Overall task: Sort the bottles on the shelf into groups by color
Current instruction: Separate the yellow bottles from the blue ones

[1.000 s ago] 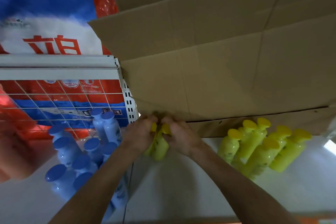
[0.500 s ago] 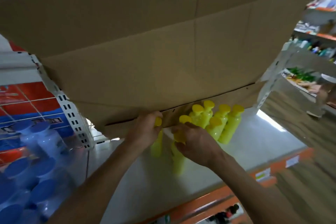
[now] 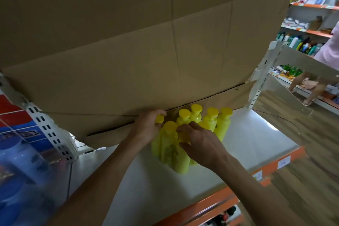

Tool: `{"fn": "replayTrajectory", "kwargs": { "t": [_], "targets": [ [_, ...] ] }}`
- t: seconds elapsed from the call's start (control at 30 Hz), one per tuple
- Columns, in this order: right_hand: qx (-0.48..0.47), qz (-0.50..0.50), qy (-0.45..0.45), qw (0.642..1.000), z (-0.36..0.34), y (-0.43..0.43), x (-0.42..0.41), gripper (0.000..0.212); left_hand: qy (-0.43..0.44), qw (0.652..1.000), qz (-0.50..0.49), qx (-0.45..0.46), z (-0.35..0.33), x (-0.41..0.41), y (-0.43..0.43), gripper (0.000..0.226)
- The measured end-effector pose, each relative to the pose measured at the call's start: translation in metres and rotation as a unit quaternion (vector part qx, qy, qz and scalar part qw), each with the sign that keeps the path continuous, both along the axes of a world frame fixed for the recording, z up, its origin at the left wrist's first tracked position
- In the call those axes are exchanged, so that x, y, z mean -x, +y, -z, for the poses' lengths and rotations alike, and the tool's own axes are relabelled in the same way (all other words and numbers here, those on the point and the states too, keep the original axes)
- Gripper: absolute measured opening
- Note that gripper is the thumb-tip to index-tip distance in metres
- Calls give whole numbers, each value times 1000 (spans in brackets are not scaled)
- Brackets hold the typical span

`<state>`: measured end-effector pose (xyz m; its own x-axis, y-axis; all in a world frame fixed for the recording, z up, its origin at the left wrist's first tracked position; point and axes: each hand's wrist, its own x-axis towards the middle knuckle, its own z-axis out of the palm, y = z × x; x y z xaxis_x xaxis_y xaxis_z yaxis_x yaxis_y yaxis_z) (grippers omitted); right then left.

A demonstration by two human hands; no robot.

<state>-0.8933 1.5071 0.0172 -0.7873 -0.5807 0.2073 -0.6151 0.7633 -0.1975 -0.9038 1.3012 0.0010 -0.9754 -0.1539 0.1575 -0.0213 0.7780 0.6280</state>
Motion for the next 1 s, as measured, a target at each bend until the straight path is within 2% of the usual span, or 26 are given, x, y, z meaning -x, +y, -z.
{"fn": "replayTrajectory", "kwargs": {
  "t": [0.13, 0.3, 0.57, 0.73, 1.0],
  "targets": [
    [-28, -3, 14, 999, 2, 5, 3, 49, 7, 999, 43, -9, 0, -2, -6, 45],
    [-19, -2, 28, 999, 1, 7, 3, 48, 5, 998, 66, -8, -4, -16, -6, 62],
    [9, -6, 69, 998, -20, 2, -11, 45, 23, 999, 22, 4, -6, -60, -6, 73],
    [45, -65, 78, 994, -15, -20, -26, 34, 12, 1000, 11, -16, 7, -104, -15, 70],
    [46, -139, 7, 989, 25, -81, -59, 35, 34, 997, -53, 35, 13, -172, -42, 45]
  ]
}}
